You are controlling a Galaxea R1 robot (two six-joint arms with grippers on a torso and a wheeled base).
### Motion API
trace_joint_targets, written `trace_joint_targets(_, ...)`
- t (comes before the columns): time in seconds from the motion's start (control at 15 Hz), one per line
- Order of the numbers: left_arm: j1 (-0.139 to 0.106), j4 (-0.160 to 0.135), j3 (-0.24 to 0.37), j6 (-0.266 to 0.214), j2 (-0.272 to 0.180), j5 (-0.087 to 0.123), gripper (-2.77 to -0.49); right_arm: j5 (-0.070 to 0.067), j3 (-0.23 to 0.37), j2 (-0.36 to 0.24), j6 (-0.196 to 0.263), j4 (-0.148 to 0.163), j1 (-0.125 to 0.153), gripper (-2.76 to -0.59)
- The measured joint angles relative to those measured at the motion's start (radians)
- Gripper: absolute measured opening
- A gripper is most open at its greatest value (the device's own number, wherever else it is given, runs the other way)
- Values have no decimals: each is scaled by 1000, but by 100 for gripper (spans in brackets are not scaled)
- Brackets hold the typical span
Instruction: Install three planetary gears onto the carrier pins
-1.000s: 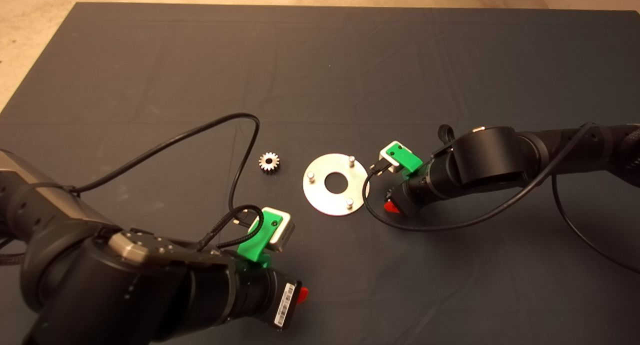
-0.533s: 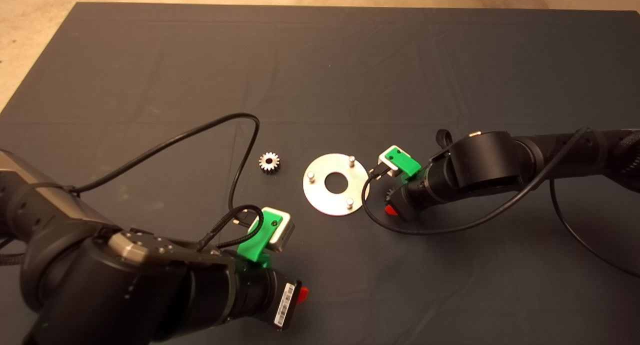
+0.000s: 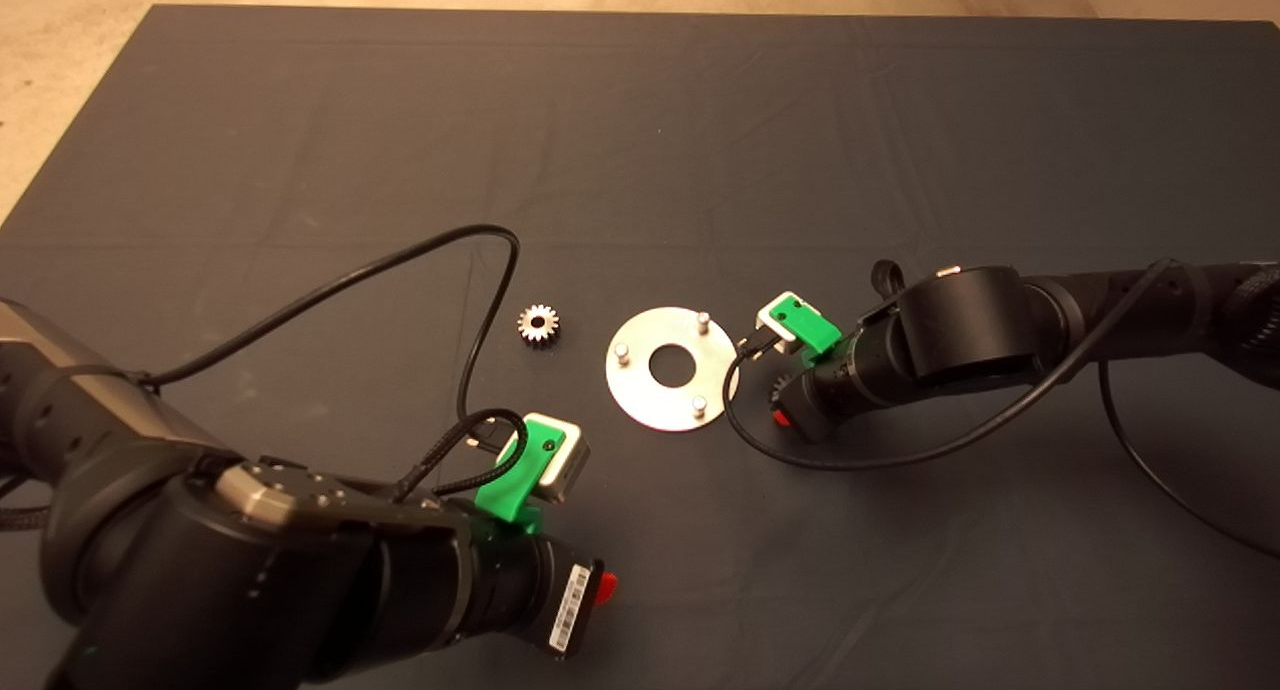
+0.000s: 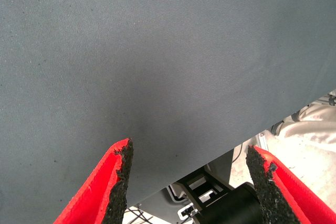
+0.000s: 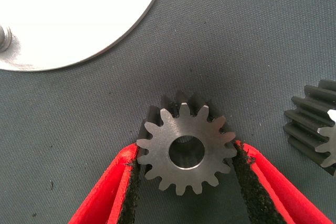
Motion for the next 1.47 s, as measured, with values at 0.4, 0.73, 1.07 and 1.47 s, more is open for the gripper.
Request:
trace_joint_targets(0.4,0,8,0,0,0,0,-177,1,0,0,0,-21,-3,-221)
trace_joint_targets(0.73,0,9,0,0,0,0,-177,1,1,0,0,-26,-5,-228)
trace_joint_targets(1.07,0,13,0,0,1,0,-177,-2,13,-4,0,-37,-10,-233)
trace_joint_targets(1.47,0,15,0,0,6,0,-177,-3,98,-45,4,-40,-11,-236)
